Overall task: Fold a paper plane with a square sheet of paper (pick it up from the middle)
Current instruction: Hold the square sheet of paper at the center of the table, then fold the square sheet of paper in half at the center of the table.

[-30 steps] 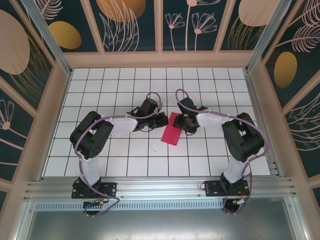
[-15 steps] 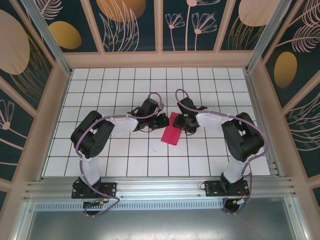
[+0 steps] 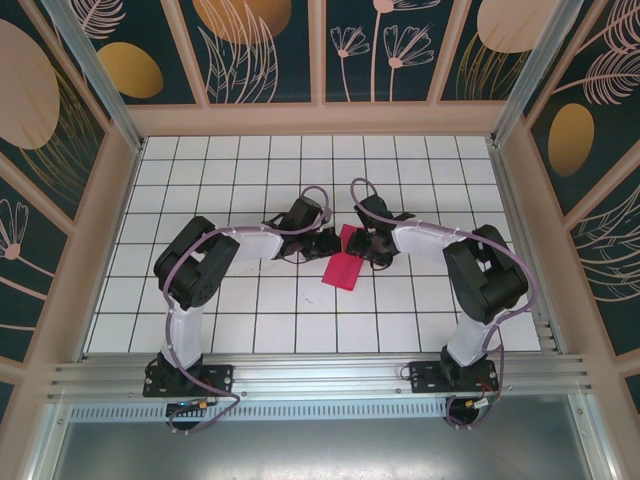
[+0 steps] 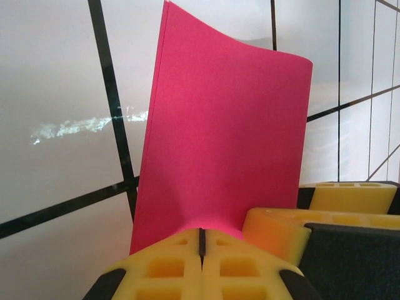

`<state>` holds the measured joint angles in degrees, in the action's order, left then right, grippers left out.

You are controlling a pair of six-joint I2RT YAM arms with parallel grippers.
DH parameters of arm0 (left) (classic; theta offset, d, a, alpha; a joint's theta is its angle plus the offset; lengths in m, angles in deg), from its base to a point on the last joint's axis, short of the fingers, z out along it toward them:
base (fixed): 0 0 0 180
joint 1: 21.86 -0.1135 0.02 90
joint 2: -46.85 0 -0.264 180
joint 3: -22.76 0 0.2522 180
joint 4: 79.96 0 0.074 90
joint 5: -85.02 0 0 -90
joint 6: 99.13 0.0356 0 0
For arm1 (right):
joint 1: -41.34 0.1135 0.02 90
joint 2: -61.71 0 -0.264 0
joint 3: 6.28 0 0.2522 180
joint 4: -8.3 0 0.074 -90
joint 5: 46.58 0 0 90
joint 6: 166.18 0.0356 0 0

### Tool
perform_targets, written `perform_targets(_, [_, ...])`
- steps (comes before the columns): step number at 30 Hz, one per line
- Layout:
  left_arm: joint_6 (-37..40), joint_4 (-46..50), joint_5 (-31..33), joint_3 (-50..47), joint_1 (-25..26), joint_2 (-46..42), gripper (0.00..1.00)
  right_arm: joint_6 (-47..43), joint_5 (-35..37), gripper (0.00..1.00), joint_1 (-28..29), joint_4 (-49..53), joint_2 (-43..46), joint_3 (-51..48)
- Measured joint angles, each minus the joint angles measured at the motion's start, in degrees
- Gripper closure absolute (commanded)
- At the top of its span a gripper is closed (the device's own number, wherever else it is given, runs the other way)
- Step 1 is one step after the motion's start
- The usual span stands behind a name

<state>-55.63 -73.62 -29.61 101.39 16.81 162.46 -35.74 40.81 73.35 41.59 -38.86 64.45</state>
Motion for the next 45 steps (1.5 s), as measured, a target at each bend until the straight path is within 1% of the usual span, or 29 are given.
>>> perform_targets(11, [1.84,2.29,2.4,1.6,0.59,1.77,0.96,0.02,0.02,0.43,0.04,0.66,-0.22,0.59])
perform_targets(17, [2.62,2.49,2.99,1.64,0.76,1.77,0.97,0.07,0.07,0.39,0.28,1.51,-0.07,1.22])
perform_targets(20, [2.8,2.51,3.32,1.64,0.87,1.75,0.97,0.17,0.7,0.38,0.17,2.14,1.7,1.14])
perform_targets(23, [2.8,2.6,4.07,1.64,1.09,1.6,0.97,0.39,0.66,0.39,-0.04,1.92,5.64,0.52])
perform_targets(25, [2.8,2.71,4.33,1.64,1.18,1.51,0.97,0.46,0.13,0.42,-0.09,1.07,9.01,-0.63])
perform_targets(29, [2.82,2.75,4.57,1.64,1.29,1.44,0.97,1.18,-2.25,0.5,-0.42,-2.03,13.0,-4.09])
perform_targets(33, [3.02,2.75,4.59,1.64,1.29,1.44,0.96,2.27,-4.96,0.57,-2.19,-4.74,13.53,-7.54])
perform_targets(36, [3.34,2.99,4.59,1.79,1.29,1.44,0.96,2.93,-6.91,0.65,-3.08,-6.45,13.53,-9.57])
perform_targets(42, [3.45,3.08,4.59,1.81,1.29,1.44,0.96,4.66,-12.28,0.8,-4.2,-13.05,13.53,-13.0])
perform_targets(45, [3.45,3.08,4.59,1.81,1.29,1.44,0.96,5.46,-14.86,0.83,-5.27,-16.87,13.53,-14.6])
